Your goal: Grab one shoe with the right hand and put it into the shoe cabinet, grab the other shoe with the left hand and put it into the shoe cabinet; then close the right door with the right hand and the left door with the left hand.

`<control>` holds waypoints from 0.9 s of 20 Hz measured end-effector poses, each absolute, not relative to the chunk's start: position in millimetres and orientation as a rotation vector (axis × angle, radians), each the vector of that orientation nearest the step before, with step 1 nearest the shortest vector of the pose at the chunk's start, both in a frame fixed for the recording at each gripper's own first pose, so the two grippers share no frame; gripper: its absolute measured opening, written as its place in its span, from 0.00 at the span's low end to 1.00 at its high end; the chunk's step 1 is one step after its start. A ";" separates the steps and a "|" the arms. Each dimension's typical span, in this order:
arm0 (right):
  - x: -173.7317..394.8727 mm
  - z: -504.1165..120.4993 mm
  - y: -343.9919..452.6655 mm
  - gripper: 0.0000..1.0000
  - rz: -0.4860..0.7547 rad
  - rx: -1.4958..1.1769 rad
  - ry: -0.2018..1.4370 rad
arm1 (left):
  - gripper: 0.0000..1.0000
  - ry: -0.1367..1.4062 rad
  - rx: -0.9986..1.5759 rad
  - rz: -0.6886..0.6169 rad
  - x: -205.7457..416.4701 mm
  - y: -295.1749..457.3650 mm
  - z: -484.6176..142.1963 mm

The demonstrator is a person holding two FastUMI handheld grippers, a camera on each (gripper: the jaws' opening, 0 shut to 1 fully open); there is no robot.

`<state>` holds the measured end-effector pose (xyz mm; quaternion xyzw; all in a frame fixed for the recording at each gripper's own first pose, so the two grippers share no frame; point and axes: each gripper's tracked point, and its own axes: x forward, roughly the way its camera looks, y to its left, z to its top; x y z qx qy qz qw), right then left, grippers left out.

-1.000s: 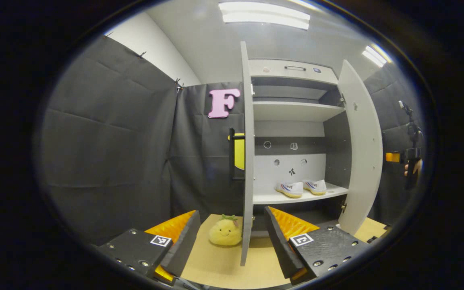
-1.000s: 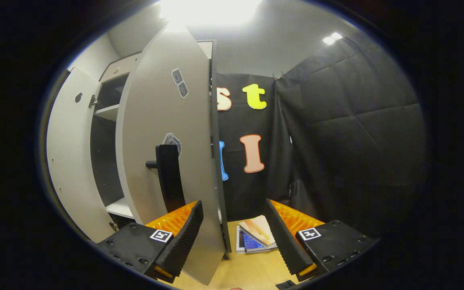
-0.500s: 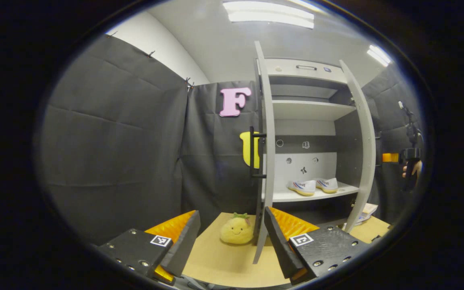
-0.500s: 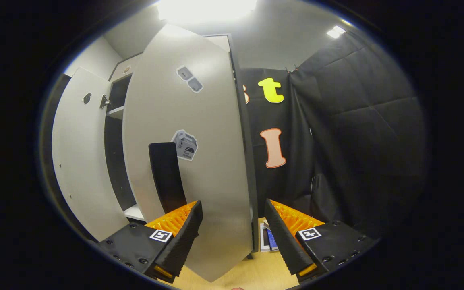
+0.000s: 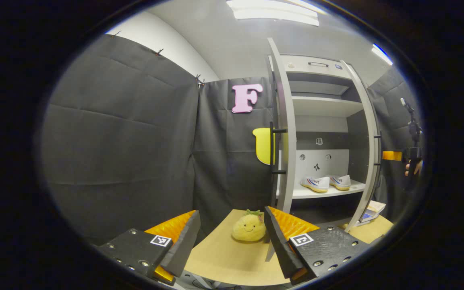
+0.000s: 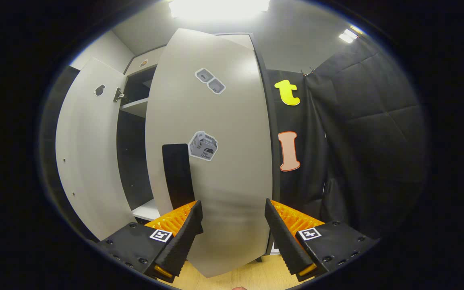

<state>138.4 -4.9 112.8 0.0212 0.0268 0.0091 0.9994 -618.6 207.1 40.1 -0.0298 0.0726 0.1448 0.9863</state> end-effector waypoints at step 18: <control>45.7 100.0 -40.2 0.98 0.044 -0.038 0.051 | 0.91 0.193 -0.065 0.265 -463.0 261.2 55.6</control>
